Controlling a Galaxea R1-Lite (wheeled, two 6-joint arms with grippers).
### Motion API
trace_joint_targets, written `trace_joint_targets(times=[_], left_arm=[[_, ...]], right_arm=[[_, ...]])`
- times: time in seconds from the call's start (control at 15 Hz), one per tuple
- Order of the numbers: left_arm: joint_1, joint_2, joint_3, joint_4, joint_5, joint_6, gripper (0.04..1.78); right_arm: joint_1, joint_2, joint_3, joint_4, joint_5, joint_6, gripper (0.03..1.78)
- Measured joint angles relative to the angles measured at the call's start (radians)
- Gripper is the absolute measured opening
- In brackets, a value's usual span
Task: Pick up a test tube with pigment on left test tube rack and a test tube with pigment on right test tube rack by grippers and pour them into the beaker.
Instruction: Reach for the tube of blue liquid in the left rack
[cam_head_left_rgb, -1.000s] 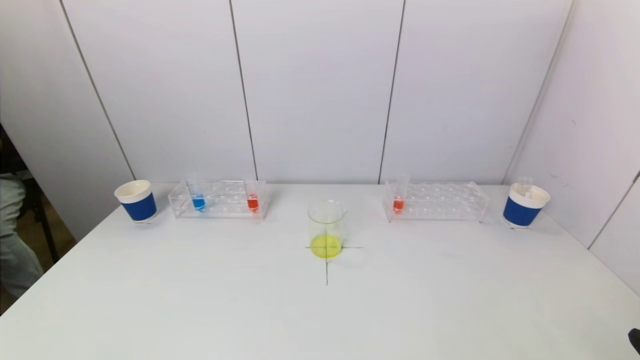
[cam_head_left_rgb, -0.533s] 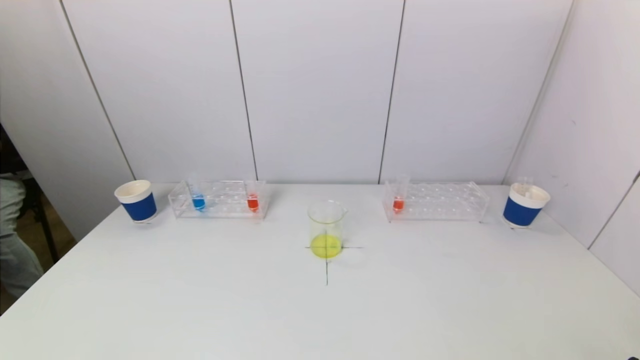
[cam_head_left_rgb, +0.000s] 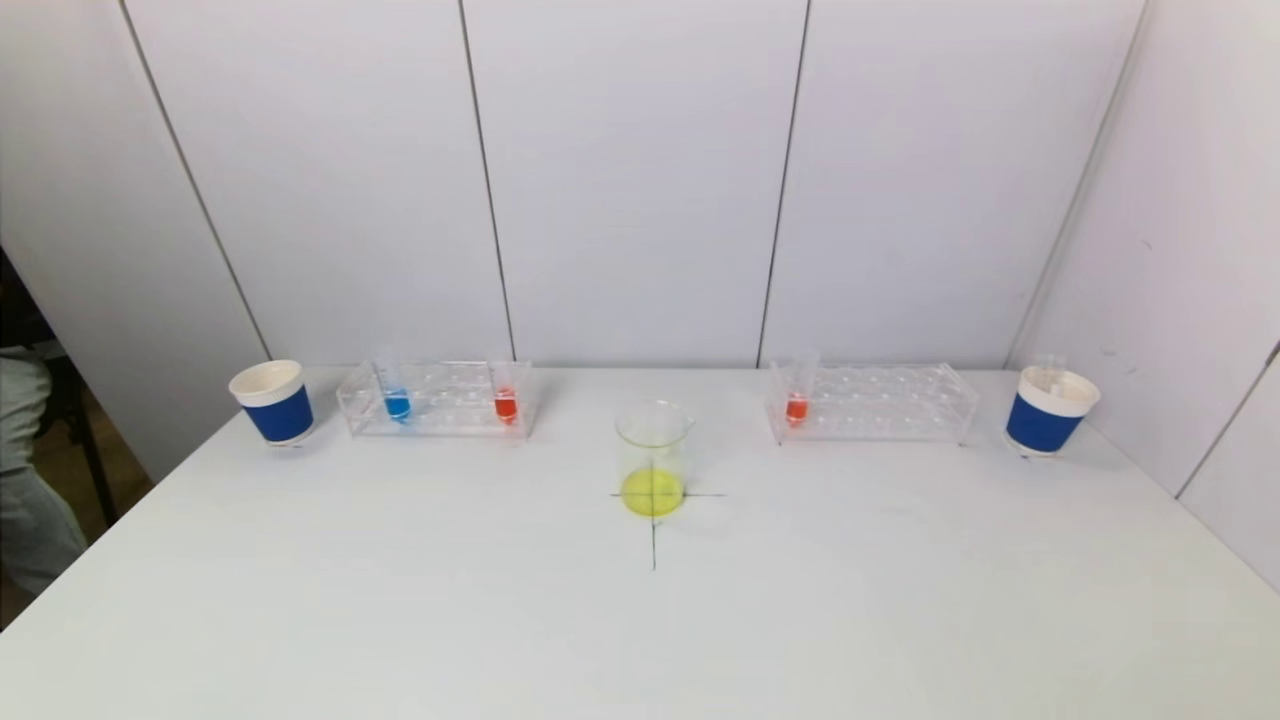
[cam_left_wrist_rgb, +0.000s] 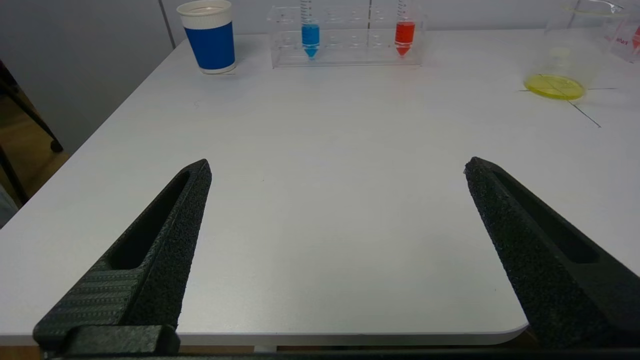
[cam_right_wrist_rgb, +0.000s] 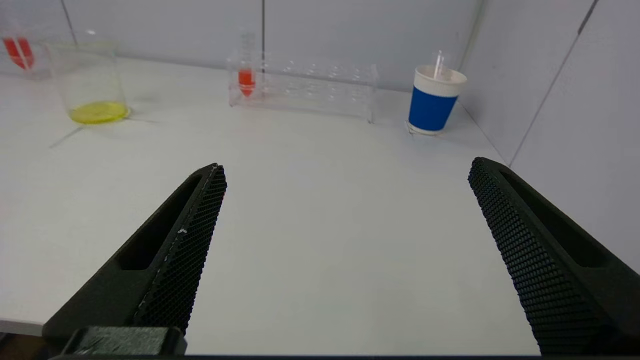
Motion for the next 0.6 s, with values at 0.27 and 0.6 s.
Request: trace_joint_targets(times=[0.27,0.6], left_arm=[[0.0,0.0,0.0,0.0,0.0,0.0,1.77],[0.0,0.0,0.0,0.0,0.0,0.0,1.77]], right_arm=[[0.001,-0.02,0.0,0.065,-0.026,-0.019,1.76],[0.001,-0.022,-0.001,0.057,-0.036,0.074,1.76]])
